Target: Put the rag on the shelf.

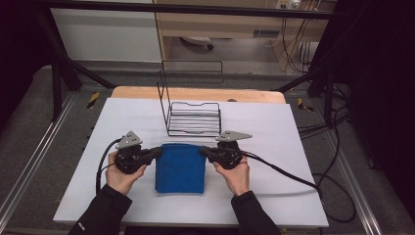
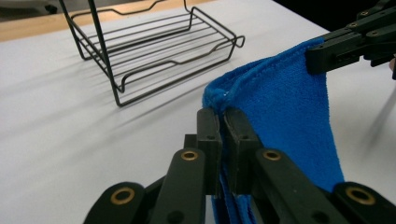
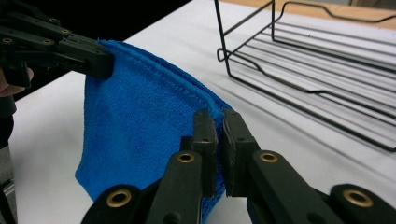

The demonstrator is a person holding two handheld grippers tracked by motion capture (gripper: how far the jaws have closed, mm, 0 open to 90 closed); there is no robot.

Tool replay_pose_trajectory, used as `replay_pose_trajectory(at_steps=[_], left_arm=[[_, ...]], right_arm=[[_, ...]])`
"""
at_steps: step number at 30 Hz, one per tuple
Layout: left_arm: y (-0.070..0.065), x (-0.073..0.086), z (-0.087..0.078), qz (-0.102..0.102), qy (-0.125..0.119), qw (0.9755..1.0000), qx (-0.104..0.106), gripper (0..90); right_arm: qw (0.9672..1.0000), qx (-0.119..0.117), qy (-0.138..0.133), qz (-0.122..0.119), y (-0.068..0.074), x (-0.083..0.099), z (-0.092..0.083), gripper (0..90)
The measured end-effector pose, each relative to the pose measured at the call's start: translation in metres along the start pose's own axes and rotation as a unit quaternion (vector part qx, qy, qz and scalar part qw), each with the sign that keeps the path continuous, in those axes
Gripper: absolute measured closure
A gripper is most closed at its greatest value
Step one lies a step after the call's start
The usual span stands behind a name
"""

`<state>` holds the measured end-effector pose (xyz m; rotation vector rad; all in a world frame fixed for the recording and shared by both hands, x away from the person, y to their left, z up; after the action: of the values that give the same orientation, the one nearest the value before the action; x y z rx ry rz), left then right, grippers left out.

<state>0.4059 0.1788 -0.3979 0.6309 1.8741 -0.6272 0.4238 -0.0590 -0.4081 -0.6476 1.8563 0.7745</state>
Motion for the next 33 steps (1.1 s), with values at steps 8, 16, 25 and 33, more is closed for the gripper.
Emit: replay_pose_trajectory(at_steps=[8, 16, 25, 33], left_arm=[[-0.009, -0.012, -0.007, 0.010, -0.024, 0.9997, -0.001, 85.3], [-0.011, -0.025, -0.018, 0.011, -0.051, 0.9986, -0.002, 85.3], [-0.014, -0.040, -0.023, 0.019, -0.076, 0.9969, -0.004, 85.3], [-0.017, -0.057, -0.023, 0.032, -0.099, 0.9945, -0.006, 85.3]], right_arm=[[0.9995, 0.002, -0.024, -0.019, 0.005, -0.015, -0.012, 86.0], [0.9982, -0.003, -0.050, -0.035, 0.015, -0.030, -0.021, 86.0], [0.9957, 0.006, -0.073, -0.057, 0.020, -0.048, -0.027, 86.2], [0.9925, 0.017, -0.099, -0.071, 0.021, -0.066, -0.034, 86.3]])
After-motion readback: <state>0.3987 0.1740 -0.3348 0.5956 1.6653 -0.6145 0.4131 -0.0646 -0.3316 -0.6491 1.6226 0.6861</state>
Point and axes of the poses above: each handheld gripper's, and its own axes: z roughly forward along the jaws, x roughly out of its underside, y roughly to its left, the point moved 5 cm from there along z, roughly forward along the jaws, and after that the axes turned 10 degrees about -y, right-handed, at the moved point
